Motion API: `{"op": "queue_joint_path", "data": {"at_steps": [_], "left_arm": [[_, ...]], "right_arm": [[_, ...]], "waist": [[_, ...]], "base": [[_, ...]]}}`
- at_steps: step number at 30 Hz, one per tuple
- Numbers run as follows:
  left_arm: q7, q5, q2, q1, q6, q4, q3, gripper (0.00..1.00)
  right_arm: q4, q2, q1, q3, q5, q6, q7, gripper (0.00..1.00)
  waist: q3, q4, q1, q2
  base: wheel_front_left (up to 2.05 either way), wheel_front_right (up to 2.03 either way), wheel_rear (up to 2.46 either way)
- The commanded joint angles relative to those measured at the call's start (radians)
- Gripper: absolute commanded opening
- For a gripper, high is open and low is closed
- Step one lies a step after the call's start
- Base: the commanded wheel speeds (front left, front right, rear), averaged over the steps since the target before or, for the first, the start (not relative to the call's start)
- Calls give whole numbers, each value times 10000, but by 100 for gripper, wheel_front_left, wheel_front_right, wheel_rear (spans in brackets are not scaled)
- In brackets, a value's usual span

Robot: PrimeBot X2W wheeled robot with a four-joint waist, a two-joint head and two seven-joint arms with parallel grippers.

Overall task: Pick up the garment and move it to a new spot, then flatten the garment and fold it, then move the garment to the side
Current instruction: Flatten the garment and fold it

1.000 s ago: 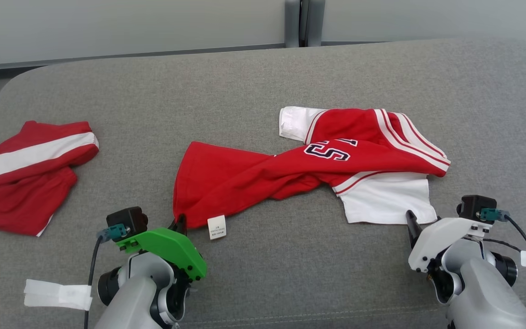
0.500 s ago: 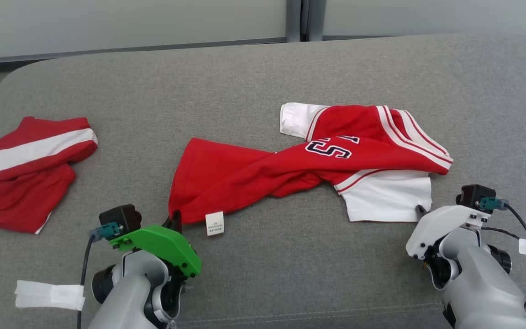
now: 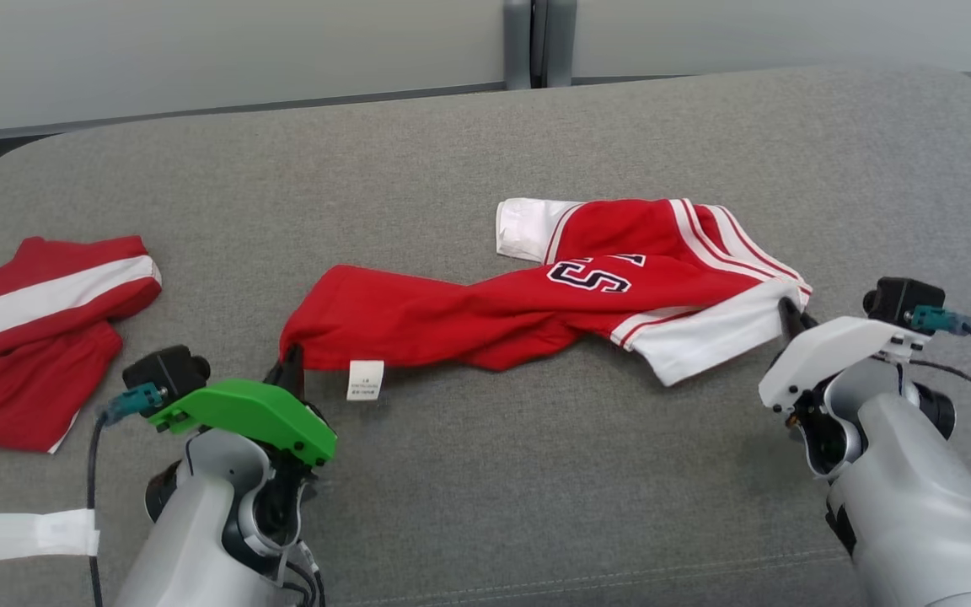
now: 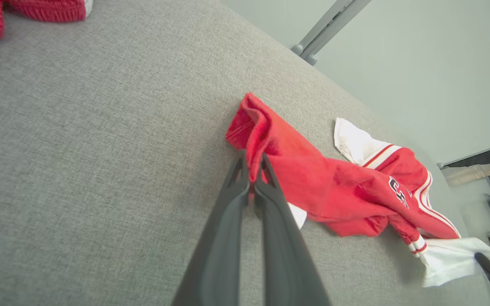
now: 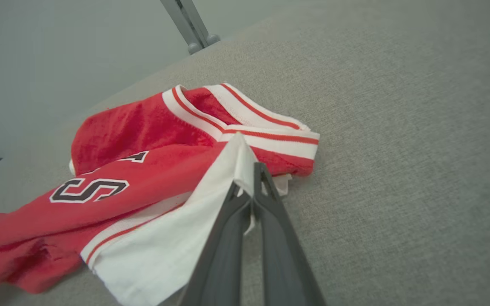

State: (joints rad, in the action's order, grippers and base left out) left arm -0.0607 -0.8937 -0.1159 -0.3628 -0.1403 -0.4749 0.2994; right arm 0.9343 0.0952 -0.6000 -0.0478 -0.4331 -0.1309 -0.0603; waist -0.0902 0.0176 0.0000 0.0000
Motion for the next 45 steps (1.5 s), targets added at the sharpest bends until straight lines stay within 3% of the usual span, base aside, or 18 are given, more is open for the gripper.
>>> {"op": "queue_joint_path", "data": {"at_steps": [1, 8, 16, 24, 32, 38, 45], "left_arm": [[-34, -108, -122, -107, 20, 78, -66, 0], [-436, -416, -421, -421, -149, 1020, -437, 0], [-1010, -314, -791, -1128, -442, 2441, -461, 0], [-1593, -2, -1215, -2123, -787, 3995, -365, 0], [-2349, 328, -1776, -2991, -1141, 4945, -276, 0], [-2715, 475, -1957, -3773, -1228, 4776, -211, 0], [-3157, 634, -1824, -5638, -1294, 3540, -59, 0]], "right_arm": [[-129, 121, -84, 78, -100, 4, 2, 0], [-1908, 652, -170, 947, -1475, 4, 646, 0], [-4028, 1434, -523, 1056, -2687, 2, 1277, 0], [-6239, 1769, -904, 731, -2532, 2, 1999, 0], [-8260, 1548, -1270, 172, -2059, 2, 3258, 0], [-8695, 1323, -1851, -22, -1502, 2, 4039, 0], [-7684, 977, -3722, -195, -887, 2, 4375, 0]], "waist": [[96, 97, 0, 0], [321, 353, 0, 0], [557, 514, 0, 0], [945, 609, 0, 0], [1042, 700, 0, 0], [825, 737, 0, 0], [-36, 760, 0, 0]], "base": [[0, 0, 0], [0, 0, 0], [0, 0, 0], [0, 0, 0], [0, 0, 0], [0, 0, 0], [0, 0, 0]]}}
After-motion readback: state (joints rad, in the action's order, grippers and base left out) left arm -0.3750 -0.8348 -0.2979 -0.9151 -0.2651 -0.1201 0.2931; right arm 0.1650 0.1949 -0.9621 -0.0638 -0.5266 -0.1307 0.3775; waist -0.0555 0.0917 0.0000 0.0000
